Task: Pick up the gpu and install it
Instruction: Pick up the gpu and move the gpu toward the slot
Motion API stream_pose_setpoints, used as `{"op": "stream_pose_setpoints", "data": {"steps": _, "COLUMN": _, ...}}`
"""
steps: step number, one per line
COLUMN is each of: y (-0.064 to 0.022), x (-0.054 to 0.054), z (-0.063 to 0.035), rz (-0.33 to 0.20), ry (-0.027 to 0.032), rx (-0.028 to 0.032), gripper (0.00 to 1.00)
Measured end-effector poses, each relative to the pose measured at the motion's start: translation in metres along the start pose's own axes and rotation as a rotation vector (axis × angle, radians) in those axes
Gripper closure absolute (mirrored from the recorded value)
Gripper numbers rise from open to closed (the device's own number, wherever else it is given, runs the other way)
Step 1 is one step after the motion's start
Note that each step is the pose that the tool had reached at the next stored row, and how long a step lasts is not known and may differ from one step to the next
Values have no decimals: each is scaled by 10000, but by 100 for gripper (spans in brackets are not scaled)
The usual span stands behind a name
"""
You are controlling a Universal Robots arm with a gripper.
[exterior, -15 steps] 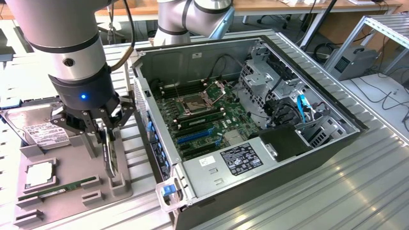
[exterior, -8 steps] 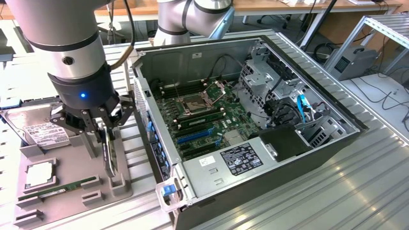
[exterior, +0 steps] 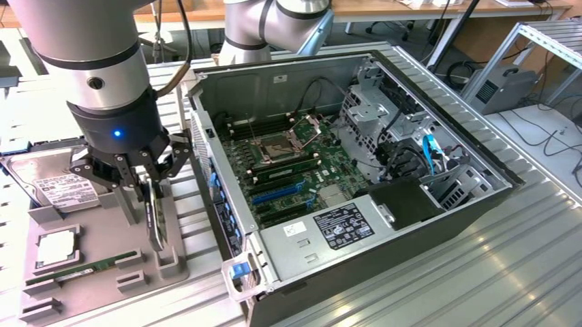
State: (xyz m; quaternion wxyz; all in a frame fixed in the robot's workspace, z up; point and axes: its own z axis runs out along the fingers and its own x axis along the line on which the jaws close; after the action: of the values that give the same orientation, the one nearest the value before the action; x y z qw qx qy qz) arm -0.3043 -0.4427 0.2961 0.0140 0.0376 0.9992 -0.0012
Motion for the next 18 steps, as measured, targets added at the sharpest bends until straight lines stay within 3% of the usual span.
{"op": "stream_pose_setpoints", "data": {"steps": 18, "y": 0, "x": -2, "z": -69, "rz": 0, "ry": 1, "rx": 0, "gripper": 73}}
